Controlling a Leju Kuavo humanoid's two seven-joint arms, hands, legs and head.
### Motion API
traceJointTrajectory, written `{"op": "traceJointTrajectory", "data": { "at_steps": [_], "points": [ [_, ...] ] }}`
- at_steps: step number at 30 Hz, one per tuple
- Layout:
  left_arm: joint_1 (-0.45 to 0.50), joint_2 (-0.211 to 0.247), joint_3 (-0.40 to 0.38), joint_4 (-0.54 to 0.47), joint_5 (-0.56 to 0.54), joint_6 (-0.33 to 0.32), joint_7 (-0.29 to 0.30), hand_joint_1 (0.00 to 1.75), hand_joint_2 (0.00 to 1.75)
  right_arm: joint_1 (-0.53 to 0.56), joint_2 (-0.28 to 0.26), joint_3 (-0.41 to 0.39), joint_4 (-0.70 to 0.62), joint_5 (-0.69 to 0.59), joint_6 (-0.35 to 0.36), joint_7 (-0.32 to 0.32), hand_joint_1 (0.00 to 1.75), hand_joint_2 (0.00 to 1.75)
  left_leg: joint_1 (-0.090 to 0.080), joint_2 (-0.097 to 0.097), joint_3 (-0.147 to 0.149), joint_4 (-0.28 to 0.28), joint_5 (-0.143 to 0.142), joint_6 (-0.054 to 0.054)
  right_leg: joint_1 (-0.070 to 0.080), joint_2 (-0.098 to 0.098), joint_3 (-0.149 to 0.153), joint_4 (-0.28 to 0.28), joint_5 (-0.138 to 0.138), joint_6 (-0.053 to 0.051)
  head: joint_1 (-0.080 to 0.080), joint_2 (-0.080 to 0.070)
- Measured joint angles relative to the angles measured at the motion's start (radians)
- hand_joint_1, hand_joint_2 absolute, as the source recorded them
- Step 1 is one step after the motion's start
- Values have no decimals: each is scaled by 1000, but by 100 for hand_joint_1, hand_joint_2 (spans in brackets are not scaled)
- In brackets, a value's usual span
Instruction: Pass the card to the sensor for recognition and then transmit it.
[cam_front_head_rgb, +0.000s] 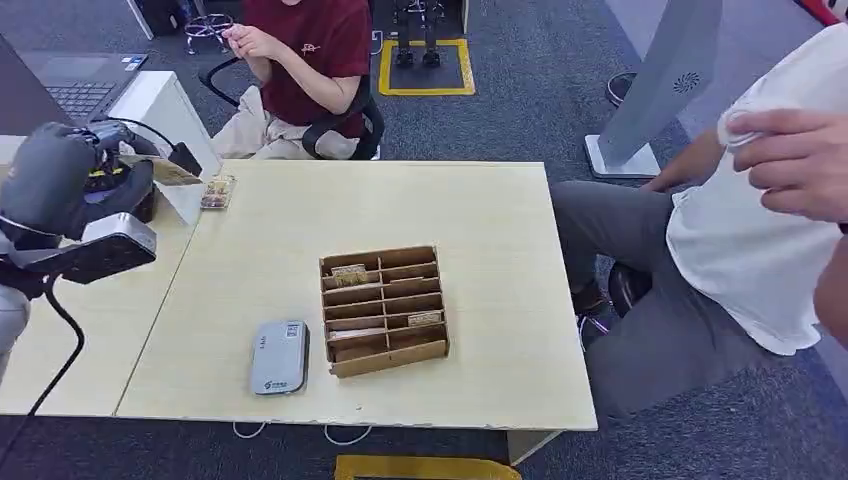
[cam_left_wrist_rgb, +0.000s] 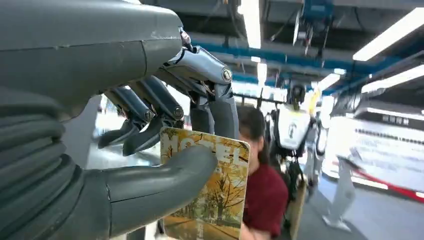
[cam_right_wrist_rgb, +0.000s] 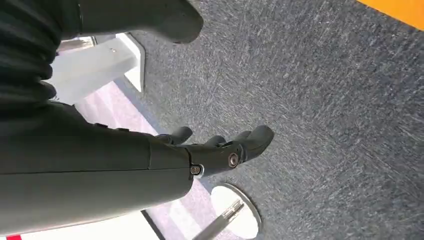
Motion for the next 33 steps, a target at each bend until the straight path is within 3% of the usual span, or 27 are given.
{"op": "traceJointTrajectory", "data": {
  "at_steps": [9,17,23,25,27,29,31,33],
  "points": [
    [-1,39,26,-54,-9,10,1,175,175,-1,0,1,0,2,0,-3,0,175,-1,-1,0,0,0,0,-1,0,0,0,0,0,0,0],
    [-26,140,97,-115,66,-30,9,175,175,-1,-1,1,0,6,-1,-5,0,175,-1,0,0,0,0,0,0,1,0,0,0,-1,0,0],
    [-19,154,113,-115,17,-13,24,175,175,-3,-1,1,0,10,-2,-4,0,175,-1,0,0,0,0,-1,0,0,-1,-1,-1,-1,0,0],
    [-24,96,130,-23,-175,78,149,175,175,-3,-1,2,0,19,-7,4,0,175,-3,-3,1,0,0,0,-1,-2,0,-1,-2,0,1,0],
    [-42,19,133,158,-318,224,169,175,175,-12,-1,8,0,21,-8,6,0,175,-6,-4,2,-1,0,0,-3,-4,2,0,-1,0,2,0],
    [-43,-37,132,305,-384,326,202,175,175,-17,-1,11,0,21,-8,12,0,175,-4,-1,1,-1,2,-2,-2,-2,-1,0,3,-3,-2,0],
    [-47,-88,132,405,-430,385,237,175,175,-17,-1,14,0,21,-8,13,0,175,-5,-1,1,0,3,-1,-2,-2,-1,0,3,-3,-1,0],
    [-49,-127,132,479,-449,399,255,175,175,-17,-1,16,0,21,-8,14,0,175,-5,0,1,0,4,-1,-2,-1,-1,0,3,-3,-1,0]
  ]
}}
